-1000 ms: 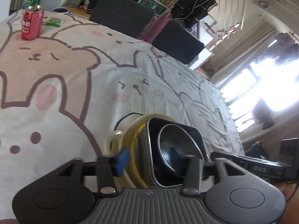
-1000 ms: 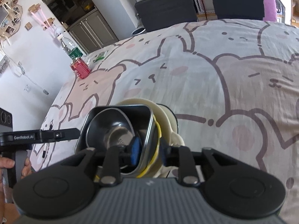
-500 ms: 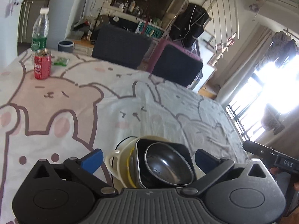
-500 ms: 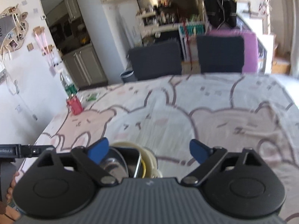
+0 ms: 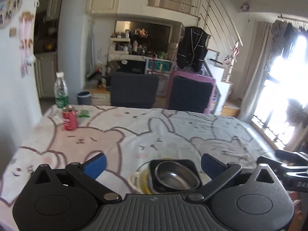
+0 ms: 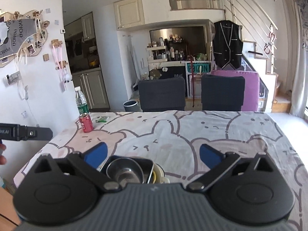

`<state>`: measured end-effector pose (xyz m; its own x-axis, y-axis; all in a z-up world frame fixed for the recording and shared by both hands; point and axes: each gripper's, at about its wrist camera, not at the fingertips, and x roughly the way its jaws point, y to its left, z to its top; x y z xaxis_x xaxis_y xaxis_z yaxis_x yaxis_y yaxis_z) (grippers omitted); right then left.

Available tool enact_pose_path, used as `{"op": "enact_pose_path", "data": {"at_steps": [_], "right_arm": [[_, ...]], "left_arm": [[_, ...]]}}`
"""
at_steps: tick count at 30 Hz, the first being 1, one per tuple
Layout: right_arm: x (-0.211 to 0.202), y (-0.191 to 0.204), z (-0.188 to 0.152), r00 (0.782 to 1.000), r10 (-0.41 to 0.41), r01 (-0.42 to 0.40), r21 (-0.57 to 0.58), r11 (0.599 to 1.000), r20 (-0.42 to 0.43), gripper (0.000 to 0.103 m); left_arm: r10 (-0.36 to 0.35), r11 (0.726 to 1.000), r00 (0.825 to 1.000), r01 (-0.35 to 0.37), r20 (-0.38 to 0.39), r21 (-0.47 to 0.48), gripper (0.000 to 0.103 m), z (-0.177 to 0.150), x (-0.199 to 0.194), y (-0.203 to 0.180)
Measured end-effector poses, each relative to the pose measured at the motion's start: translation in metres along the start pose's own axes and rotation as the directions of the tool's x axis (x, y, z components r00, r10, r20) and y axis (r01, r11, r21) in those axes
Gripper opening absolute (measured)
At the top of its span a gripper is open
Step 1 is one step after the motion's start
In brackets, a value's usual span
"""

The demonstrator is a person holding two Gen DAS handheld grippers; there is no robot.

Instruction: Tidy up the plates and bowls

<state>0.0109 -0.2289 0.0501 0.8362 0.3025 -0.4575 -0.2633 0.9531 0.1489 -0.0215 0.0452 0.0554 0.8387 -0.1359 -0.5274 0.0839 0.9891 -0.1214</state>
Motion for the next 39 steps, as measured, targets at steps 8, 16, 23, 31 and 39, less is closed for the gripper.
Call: {"op": "enact_pose_path", "data": {"at_steps": [8,16,23,31,39], "right_arm": [[-0.019,0.015,-0.043,0.996,-0.076,0.075,0.011,0.997,0.043,0.103],[-0.017,0.026,-0.077,0.990,-0.136,0.137,-0.022,0.990,0.043,0.103],[-0.017,0.035,-0.096,0.982,-0.183,0.187,-0.099,0.977,0.041,0.103],[-0.015,0.038,-0.116,0.982,-0.187,0.188,-0.137,0.973,0.021,0.103],[-0.019,0.029,-0.120,0.982,-0.189,0.190,-0.117,0.975,0.020,0.103]], "left_arm": [[0.050,0.999,0.999,-0.050,0.010,0.014,0.103,-0.038,-0.005,0.007],[0.142,0.984,0.990,-0.144,0.021,0.105,0.103,-0.074,-0.002,0.008],[0.118,0.983,0.993,-0.119,0.016,0.137,0.103,-0.095,-0.001,0.005],[0.130,0.978,0.991,-0.133,0.028,0.163,0.103,-0.108,-0.002,0.000],[0.135,0.977,0.991,-0.133,0.003,0.164,0.103,-0.120,0.001,0.000]]}}
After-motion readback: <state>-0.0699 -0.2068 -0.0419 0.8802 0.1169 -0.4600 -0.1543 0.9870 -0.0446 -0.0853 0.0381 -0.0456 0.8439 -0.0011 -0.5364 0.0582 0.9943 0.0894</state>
